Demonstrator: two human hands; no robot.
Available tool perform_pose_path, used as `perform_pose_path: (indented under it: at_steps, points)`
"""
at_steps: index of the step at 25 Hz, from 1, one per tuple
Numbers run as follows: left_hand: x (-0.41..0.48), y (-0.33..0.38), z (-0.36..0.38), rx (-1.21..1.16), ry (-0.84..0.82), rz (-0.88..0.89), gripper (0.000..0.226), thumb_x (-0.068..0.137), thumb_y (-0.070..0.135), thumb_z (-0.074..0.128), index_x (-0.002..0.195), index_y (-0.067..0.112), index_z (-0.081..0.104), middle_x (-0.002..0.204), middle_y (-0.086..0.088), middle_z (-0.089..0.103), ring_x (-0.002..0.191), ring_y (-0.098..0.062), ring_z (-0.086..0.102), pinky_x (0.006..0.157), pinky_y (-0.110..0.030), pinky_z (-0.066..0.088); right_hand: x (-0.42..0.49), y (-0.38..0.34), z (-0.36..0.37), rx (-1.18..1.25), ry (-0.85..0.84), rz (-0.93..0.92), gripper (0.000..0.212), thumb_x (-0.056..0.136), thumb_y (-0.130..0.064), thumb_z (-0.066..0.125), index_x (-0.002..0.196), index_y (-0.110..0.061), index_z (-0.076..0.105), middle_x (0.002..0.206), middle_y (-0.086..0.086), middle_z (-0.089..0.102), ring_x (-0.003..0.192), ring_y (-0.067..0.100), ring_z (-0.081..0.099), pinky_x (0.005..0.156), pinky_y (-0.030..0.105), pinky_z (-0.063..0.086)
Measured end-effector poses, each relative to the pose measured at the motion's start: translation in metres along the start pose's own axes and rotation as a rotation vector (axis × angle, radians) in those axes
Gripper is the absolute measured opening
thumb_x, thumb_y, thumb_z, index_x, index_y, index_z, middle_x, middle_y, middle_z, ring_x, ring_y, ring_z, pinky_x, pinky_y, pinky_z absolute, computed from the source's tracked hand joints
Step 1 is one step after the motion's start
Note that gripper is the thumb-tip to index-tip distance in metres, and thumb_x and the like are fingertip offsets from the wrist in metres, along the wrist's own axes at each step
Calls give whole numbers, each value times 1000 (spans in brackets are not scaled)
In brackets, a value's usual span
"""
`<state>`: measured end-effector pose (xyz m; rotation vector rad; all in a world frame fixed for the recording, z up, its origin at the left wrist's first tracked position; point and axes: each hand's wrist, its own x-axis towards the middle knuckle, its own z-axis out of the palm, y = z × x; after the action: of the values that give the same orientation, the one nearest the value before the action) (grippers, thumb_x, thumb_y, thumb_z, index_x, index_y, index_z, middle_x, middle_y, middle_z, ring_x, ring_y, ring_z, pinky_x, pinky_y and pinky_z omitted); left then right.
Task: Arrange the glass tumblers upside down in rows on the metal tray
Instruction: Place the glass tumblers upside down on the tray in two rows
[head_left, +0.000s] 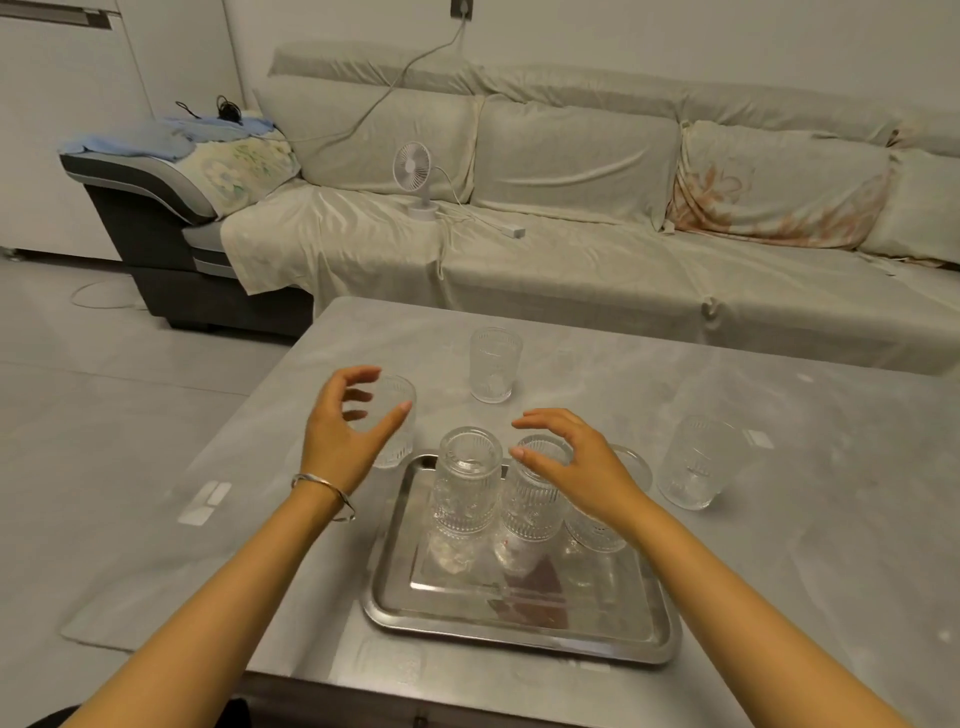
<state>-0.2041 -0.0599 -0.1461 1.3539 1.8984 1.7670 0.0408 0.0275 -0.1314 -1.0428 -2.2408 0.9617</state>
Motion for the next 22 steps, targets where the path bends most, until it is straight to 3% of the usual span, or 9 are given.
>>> perform_pose_path:
  at_steps: [2, 5, 7, 11, 19, 22]
  points:
    - [11, -13, -9, 109, 20, -51, 63, 68, 31, 77, 122, 25, 45, 126, 1, 48, 108, -19, 50, 89, -31, 46, 8, -5, 10, -6, -25, -5, 35, 81, -45, 66, 115, -36, 62, 127, -16, 52, 113, -1, 47, 90, 9, 29]
    - [21, -32, -9, 202, -82, -224, 89, 64, 33, 81, 137, 18, 31, 145, -9, 34, 128, -27, 38, 105, -46, 38, 13, -6, 23, -14, -65, -6, 37, 80, -44, 67, 115, -34, 62, 130, -12, 54, 114, -1, 47, 99, 19, 34]
    - [24, -39, -2, 207, -154, -264, 96, 63, 32, 82, 140, 16, 26, 147, -11, 33, 132, -30, 36, 107, -47, 36, 14, -4, 26, -31, -67, 0, 38, 80, -45, 66, 115, -33, 63, 131, -11, 55, 118, 3, 49, 105, 27, 36]
    - [29, -46, 10, 147, -161, -287, 96, 62, 24, 83, 139, 15, 27, 144, -13, 38, 130, -31, 39, 105, -42, 36, 13, -1, 30, -111, -55, 1, 39, 78, -53, 63, 114, -38, 62, 127, -15, 59, 123, 11, 49, 107, 37, 37]
    - [30, -35, 0, 67, -73, -201, 89, 60, 24, 84, 135, 24, 36, 135, -11, 46, 121, -29, 47, 100, -44, 44, 10, -7, 32, -124, -40, 4, 37, 78, -54, 62, 112, -41, 62, 124, -18, 60, 118, 9, 50, 103, 37, 41]
    - [30, -8, -12, -74, 19, -162, 85, 62, 30, 82, 133, 34, 35, 128, -7, 46, 116, -23, 48, 95, -40, 48, 11, -12, 30, -61, -40, 21, 44, 80, -54, 59, 120, -36, 58, 127, -17, 56, 121, 7, 49, 105, 34, 39]
